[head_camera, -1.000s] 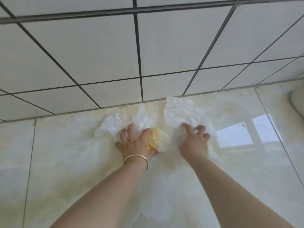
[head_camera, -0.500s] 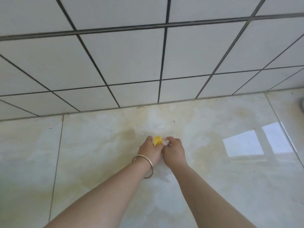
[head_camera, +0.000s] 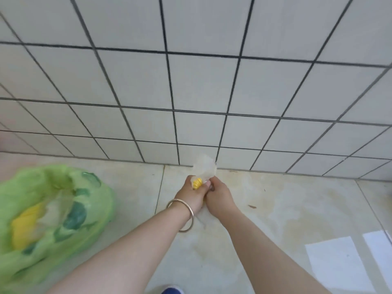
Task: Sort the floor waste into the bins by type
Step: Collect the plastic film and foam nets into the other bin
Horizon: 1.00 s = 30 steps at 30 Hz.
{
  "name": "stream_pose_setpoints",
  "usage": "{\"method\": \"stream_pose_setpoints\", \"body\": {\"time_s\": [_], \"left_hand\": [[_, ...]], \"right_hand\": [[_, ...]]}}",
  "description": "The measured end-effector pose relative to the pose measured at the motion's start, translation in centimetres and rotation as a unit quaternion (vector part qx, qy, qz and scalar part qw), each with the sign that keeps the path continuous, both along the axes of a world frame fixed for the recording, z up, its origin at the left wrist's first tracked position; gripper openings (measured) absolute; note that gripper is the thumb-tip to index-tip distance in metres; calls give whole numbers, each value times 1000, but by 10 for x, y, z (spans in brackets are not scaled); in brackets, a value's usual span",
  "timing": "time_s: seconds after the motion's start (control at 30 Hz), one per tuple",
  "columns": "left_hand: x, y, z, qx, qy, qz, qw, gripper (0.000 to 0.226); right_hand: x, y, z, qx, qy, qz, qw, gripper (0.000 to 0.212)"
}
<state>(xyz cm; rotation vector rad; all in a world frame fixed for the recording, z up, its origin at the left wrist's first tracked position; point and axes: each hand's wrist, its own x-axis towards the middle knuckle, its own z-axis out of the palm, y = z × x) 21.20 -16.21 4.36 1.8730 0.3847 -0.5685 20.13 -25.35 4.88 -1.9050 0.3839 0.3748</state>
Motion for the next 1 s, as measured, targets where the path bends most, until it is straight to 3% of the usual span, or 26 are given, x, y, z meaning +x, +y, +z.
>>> {"method": "stream_pose_setpoints", "body": {"time_s": [0.17, 0.27, 0.43, 0.57, 0.67, 0.83, 1.0], "left_hand": [[-29, 75, 63, -71, -29, 84, 993, 55], [-52, 120, 96, -131, -6, 148, 980, 27], [-100, 188, 131, -227, -13, 263, 938, 26], [-123, 234, 143, -180, -52, 337, 923, 37], [-125, 256, 137, -161, -59, 360, 917, 43], [-120, 285, 110, -148, -29, 407, 901, 22], [-77, 325, 64, 51, -23, 350, 935, 32]], "right_hand": [[-18, 77, 75, -1, -94, -6, 996, 14], [-28, 118, 105, -20, -131, 12, 991, 28], [-54, 185, 132, -80, -135, 106, 982, 52], [-71, 227, 144, -145, -64, 195, 968, 73], [-73, 257, 147, -102, -6, 239, 965, 58], [-60, 299, 122, -51, -57, 248, 966, 40], [-40, 330, 92, -23, -113, 295, 949, 41]]}}
